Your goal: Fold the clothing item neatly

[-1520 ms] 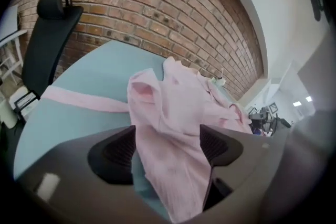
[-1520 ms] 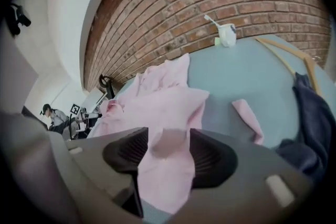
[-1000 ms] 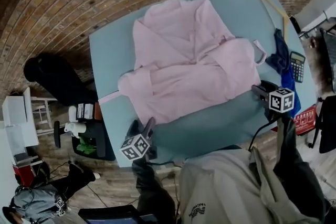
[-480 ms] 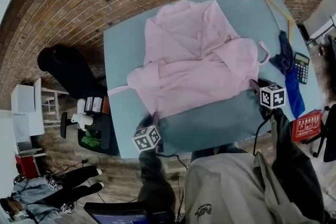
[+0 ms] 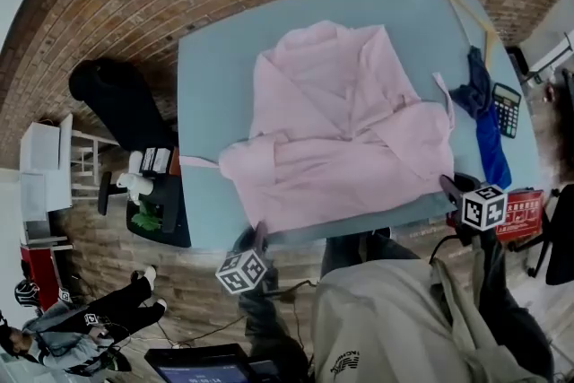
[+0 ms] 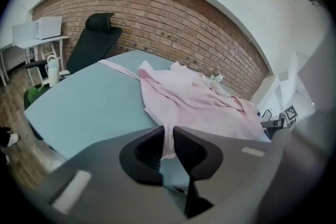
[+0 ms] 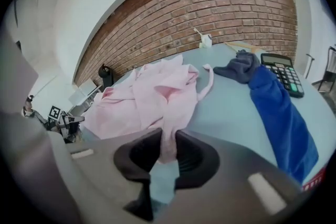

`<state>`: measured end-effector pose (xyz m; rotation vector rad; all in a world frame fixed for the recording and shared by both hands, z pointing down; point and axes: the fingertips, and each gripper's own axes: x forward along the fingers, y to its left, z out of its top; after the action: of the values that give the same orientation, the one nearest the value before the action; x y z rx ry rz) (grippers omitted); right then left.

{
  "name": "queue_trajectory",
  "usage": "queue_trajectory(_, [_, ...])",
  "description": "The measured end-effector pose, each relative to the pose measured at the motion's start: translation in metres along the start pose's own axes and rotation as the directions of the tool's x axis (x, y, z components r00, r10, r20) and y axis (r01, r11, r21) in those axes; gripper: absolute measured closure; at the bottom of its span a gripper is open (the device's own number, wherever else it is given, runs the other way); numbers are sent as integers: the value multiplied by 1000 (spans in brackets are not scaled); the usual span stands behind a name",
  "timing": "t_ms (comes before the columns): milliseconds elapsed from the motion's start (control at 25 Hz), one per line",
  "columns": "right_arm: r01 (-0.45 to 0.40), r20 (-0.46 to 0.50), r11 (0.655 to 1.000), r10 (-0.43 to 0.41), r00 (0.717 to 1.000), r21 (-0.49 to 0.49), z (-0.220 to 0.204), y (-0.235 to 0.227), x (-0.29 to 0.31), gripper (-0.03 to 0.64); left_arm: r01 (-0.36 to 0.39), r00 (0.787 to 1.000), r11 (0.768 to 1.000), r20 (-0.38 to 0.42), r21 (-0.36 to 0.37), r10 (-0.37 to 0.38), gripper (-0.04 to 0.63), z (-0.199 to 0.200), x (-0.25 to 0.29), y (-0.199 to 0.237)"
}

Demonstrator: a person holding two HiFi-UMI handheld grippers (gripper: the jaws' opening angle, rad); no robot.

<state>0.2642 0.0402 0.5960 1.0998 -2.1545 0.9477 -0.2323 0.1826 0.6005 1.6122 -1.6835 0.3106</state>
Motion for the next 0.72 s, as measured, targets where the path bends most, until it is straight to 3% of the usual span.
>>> queue_trajectory(200, [-4,-27,1000,5,1000,8,-44,0,-29,551,-26,1000,999,2,-33,26,540,-42,-32,-14])
queue_trajectory(360, [-9,-31,999,7,999,-42,-52,0,-45,552,-13,1000,999,22,-34,13,540,-49,-50,-27])
queue_trajectory(520, [-24,0,986,24,1000,-165,-27,15,-58,555,-8,991,999,136,-54,16,541,-14,-72,-34])
queue_trajectory(720, [-47,68,965,67,995,-259,26,34,-73,558,3,977,999,211,39,-12,545,40,-75,-52])
